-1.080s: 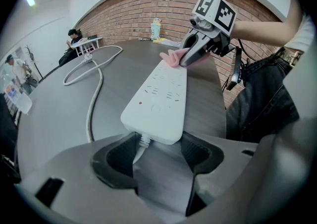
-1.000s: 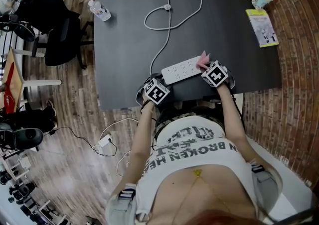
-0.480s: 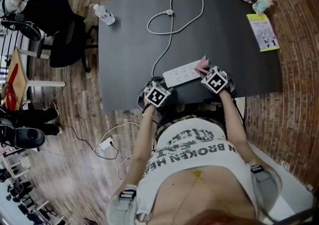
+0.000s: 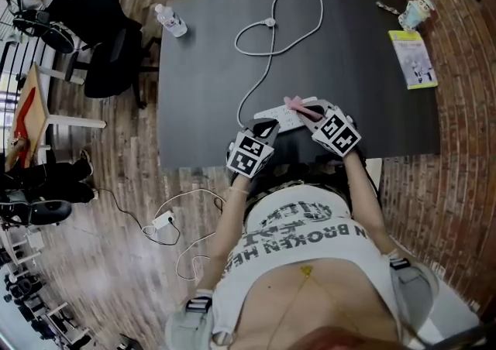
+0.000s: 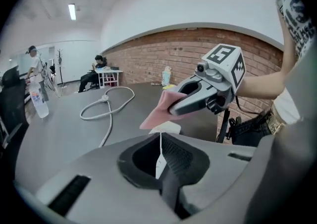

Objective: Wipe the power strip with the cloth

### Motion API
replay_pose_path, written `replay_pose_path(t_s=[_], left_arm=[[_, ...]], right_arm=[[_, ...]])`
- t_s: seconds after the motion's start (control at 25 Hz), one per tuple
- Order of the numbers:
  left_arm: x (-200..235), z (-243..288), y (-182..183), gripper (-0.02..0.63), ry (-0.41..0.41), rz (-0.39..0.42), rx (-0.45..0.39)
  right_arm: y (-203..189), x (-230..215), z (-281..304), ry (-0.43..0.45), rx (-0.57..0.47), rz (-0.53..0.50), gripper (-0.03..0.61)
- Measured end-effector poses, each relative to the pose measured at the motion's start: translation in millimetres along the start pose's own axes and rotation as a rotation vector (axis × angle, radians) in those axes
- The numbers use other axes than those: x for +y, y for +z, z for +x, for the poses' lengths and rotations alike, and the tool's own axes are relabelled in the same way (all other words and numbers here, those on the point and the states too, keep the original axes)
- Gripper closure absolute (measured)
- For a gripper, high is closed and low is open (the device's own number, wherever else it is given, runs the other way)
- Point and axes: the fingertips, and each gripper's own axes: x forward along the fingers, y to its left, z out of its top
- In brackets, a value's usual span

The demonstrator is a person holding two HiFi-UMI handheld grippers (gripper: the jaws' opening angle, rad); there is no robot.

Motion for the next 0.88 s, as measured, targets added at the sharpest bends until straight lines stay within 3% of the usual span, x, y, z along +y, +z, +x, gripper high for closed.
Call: replay_pose_path(t_s=[0.4,0.6,0.88], left_arm=[[-14.5,-44.1,79.9,0.606,0.093,-0.127,-0.293],[-23.9,-73.5,120.6,0.606,0.146,-0.101,-0.420],[-39.9,-106.0,159.0,0.606,0.209,-0.053,-0.531]], right_arm=[[84.5,5.5,-54.2,-0.013,-0.375,0.088,0.561],[120.4,9.1,-83.5,-0.017,-0.499,0.061,0.561],[144.0,13.6,-115.0,-0.006,-0.583,0.035,0.562]])
